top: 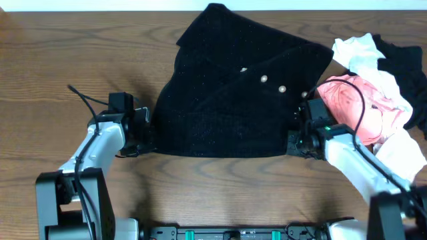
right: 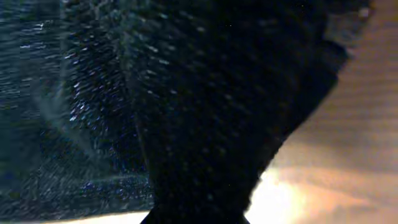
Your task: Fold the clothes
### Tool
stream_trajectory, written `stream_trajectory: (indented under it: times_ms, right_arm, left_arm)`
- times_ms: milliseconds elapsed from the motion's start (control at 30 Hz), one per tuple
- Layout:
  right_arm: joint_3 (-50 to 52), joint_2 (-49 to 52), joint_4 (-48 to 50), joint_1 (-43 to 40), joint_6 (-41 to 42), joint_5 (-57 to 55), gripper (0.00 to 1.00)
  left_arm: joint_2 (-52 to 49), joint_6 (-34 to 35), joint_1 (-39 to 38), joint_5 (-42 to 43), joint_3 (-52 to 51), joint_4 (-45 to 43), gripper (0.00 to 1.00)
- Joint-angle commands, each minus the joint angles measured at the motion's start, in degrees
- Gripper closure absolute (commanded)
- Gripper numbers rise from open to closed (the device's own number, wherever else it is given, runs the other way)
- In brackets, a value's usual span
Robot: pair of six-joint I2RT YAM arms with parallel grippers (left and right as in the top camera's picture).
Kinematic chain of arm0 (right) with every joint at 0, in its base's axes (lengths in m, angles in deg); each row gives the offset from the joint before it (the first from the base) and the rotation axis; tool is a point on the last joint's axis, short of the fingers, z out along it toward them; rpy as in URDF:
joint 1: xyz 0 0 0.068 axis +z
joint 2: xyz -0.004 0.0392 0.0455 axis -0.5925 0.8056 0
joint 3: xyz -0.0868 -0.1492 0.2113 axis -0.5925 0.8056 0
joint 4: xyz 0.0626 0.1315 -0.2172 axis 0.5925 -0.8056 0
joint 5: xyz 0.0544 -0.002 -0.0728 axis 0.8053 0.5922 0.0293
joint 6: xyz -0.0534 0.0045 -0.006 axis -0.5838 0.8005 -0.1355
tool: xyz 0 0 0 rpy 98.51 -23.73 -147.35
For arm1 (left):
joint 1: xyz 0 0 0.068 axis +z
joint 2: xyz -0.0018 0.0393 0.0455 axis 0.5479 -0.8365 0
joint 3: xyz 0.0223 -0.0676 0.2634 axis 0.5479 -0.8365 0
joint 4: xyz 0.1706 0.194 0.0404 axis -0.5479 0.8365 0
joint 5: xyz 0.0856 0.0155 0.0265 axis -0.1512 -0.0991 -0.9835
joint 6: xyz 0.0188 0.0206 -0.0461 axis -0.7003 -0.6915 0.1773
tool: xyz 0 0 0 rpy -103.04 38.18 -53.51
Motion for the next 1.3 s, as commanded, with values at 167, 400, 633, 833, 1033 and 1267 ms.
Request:
stream_trajectory:
  times_ms: [167,400,633,833,1033,1267]
  right_arm:
    - [-1.68,-12.76,-6.91,-0.83,-1.53,-0.44,0.99]
    - [-1.68,-18.69,-15.96,-0.92,-1.2,-0.44,0.99]
    - [-1.68,-23.54,-22.93,-0.9,1.66,-0.37,0.99]
    - [-1.73,-29.14,-27.3,-0.9,3.04,1.68,0.99]
    - [-2.69,-33.48,-28.22,-0.9,4.07,6.43,0.99]
    - [-7.34,-34.34,-31.06,-0.85,5.01,4.04,0.99]
  left_arm:
    - [11.15,3.28,-0.11,-0.94,-0.5,3.58,0.94]
    - [21.73,6.1,-0.11,-1.88,-0.5,11.04,0.94]
    - [32.72,9.55,-0.11,-4.98,-0.5,18.05,0.94]
    - [44.57,12.46,-0.11,-5.03,-0.37,21.59,0.94]
    - [53.59,14.73,-0.11,-5.25,-0.35,24.44,0.94]
    - [56.37,15.91,-0.13,-4.96,-0.09,27.1,0.94]
